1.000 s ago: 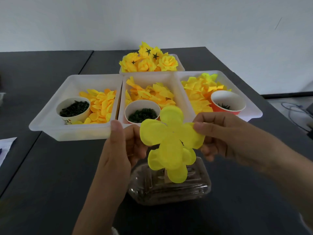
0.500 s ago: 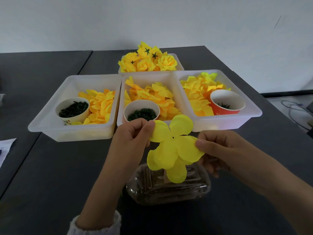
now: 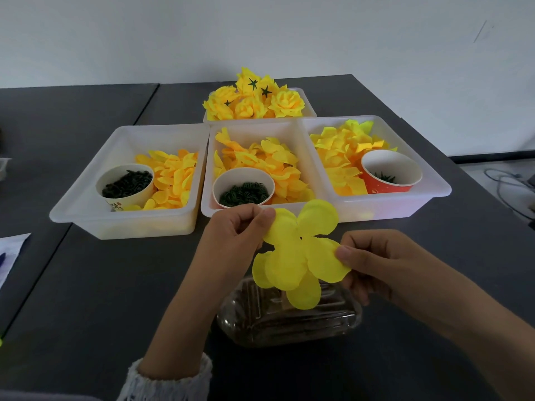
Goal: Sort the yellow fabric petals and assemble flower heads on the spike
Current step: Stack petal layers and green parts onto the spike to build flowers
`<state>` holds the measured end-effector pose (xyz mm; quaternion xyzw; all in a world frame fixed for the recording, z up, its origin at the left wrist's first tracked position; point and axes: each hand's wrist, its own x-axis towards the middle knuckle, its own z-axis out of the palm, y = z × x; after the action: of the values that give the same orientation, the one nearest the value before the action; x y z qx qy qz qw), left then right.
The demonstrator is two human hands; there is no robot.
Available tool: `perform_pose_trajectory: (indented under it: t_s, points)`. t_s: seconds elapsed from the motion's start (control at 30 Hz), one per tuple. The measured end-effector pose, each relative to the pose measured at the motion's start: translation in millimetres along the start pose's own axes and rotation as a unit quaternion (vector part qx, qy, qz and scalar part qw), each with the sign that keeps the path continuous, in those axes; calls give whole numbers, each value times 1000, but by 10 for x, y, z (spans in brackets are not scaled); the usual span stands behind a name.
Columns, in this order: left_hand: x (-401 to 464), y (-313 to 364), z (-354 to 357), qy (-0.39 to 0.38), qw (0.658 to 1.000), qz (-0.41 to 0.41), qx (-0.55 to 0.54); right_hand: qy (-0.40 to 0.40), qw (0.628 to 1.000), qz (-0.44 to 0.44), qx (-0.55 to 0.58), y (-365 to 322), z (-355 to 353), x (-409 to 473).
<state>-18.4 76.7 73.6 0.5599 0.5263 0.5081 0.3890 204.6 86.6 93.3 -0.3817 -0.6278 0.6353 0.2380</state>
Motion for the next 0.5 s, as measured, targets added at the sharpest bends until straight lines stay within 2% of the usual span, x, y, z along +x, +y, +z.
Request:
perform_pose_trajectory:
  t_s: [0.5]
  points:
    - [94,-7,-89,12,1000,-6,18,17,999,-27,-9,-38,-20,51]
